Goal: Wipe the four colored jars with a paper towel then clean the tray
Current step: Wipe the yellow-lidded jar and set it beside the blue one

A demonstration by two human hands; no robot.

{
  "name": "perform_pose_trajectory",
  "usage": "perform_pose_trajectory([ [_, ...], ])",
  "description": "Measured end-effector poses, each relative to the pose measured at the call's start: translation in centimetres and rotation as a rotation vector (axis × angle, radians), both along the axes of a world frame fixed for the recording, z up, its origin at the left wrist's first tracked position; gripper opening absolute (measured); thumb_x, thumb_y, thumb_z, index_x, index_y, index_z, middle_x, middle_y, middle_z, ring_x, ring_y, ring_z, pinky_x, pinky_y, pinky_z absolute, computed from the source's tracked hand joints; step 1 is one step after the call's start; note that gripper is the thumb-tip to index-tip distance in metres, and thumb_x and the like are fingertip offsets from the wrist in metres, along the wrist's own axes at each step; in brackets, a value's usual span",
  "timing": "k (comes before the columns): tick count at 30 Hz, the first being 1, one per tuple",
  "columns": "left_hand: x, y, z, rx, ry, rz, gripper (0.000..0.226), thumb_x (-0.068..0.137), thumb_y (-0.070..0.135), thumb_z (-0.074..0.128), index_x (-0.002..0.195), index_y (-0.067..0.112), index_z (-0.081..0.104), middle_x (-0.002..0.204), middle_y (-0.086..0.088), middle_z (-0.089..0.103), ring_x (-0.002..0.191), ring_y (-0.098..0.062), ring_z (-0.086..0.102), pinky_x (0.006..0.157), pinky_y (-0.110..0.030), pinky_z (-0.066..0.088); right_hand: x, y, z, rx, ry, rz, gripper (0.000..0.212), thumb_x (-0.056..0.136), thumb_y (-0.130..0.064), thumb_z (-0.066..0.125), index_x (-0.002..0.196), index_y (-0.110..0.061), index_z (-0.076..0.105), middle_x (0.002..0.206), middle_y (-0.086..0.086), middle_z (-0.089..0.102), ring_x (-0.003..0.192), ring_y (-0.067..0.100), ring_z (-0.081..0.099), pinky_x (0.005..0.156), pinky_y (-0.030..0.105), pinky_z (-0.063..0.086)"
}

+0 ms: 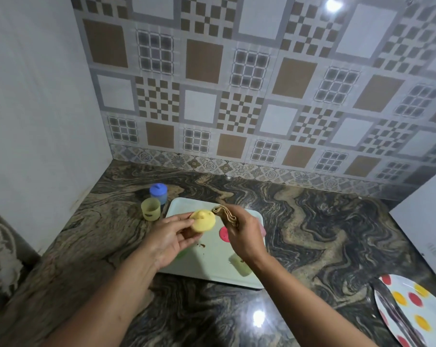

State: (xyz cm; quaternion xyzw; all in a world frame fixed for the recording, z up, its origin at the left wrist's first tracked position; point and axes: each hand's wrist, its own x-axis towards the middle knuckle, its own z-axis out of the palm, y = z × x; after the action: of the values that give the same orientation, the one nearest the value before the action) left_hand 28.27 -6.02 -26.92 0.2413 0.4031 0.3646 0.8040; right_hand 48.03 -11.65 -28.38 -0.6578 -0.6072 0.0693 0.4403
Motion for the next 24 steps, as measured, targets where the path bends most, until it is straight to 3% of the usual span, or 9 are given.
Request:
perform_pose_trajectory([
  [5,0.2,0.0,0.3,0.013,-0.027,-0.043,0.027,0.097,-0.005,0.052,0.120,-0.003,0.067,0.102,-0.022,0.075,0.086,-0.025,0.075,0.070,-0.032,0.064,-0.9,-1.5,-0.2,0.243,-0.154,0.296,0.033,0.097,0.006,0.058,0.127,-0.002,0.069,0.134,0.010,0.066,0.130,0.015,0.061,0.111,0.029,0.047],
  [7,0.1,0.0,0.6,0.031,-0.031,-0.108,0.027,0.097,-0.007,0.051,0.119,-0.004,0.067,0.103,-0.022,0.075,0.085,-0.024,0.076,0.068,-0.032,0.063,-1.0,-0.9,-0.8,0.205,-0.121,0.285,0.030,0.099,0.003,0.059,0.127,-0.004,0.069,0.129,0.004,0.070,0.123,0.014,0.065,0.105,0.031,0.052],
  [9,-0.3,0.1,0.9,0.035,-0.026,-0.149,0.028,0.097,-0.008,0.050,0.118,-0.003,0.067,0.106,-0.023,0.074,0.088,-0.026,0.075,0.066,-0.032,0.063,-0.6,-0.4,-1.1,0.046,0.064,0.140,0.025,0.099,-0.004,0.067,0.120,-0.014,0.073,0.103,-0.017,0.076,0.095,0.001,0.071,0.085,0.025,0.055],
  [11,-0.7,0.4,1.1,0.046,-0.002,-0.162,0.028,0.096,-0.008,0.051,0.118,-0.002,0.068,0.105,-0.023,0.075,0.088,-0.027,0.075,0.065,-0.031,0.063,-0.2,-0.1,-0.8,0.001,0.176,0.051,0.018,0.101,-0.013,0.066,0.116,-0.020,0.074,0.089,-0.021,0.075,0.082,0.001,0.071,0.075,0.026,0.055],
  [15,-0.9,1.3,1.5,0.061,-0.015,-0.151,0.029,0.097,-0.007,0.050,0.120,-0.004,0.067,0.098,-0.022,0.076,0.082,-0.024,0.076,0.068,-0.031,0.064,-1.2,-1.3,-0.1,0.252,-0.051,0.260,0.031,0.099,0.006,0.058,0.126,-0.003,0.069,0.128,0.008,0.071,0.125,0.017,0.067,0.106,0.033,0.053],
  [17,-0.8,1.3,1.9,0.091,-0.011,-0.205,0.030,0.096,-0.007,0.049,0.120,-0.004,0.066,0.101,-0.023,0.075,0.085,-0.024,0.076,0.069,-0.031,0.063,-1.3,-1.0,-0.7,0.181,-0.048,0.297,0.034,0.099,0.009,0.057,0.126,-0.007,0.068,0.121,0.014,0.073,0.112,0.017,0.071,0.098,0.035,0.057],
  [20,-0.7,0.8,2.4,0.118,-0.022,-0.277,0.031,0.097,-0.007,0.047,0.118,-0.001,0.068,0.111,-0.022,0.074,0.094,-0.027,0.074,0.072,-0.035,0.064,-0.9,0.4,-0.7,-0.138,0.346,0.138,0.042,0.094,0.009,0.051,0.115,-0.021,0.073,0.085,0.003,0.077,0.070,0.012,0.069,0.065,0.039,0.059],
  [22,-0.5,0.8,2.6,0.134,0.012,-0.274,0.029,0.098,-0.005,0.049,0.117,0.003,0.069,0.110,-0.020,0.075,0.093,-0.028,0.075,0.072,-0.036,0.064,-0.9,0.7,-0.9,-0.121,0.441,0.107,0.039,0.094,0.007,0.052,0.112,-0.020,0.073,0.082,-0.011,0.074,0.070,0.004,0.063,0.065,0.028,0.052],
  [24,-0.3,1.1,2.5,0.135,0.056,-0.212,0.025,0.097,-0.003,0.054,0.117,0.007,0.066,0.104,-0.018,0.075,0.089,-0.028,0.075,0.068,-0.037,0.064,-1.6,0.1,-0.3,-0.017,0.493,0.092,0.023,0.102,-0.009,0.056,0.116,-0.020,0.072,0.080,-0.017,0.071,0.071,0.002,0.061,0.067,0.022,0.049],
])
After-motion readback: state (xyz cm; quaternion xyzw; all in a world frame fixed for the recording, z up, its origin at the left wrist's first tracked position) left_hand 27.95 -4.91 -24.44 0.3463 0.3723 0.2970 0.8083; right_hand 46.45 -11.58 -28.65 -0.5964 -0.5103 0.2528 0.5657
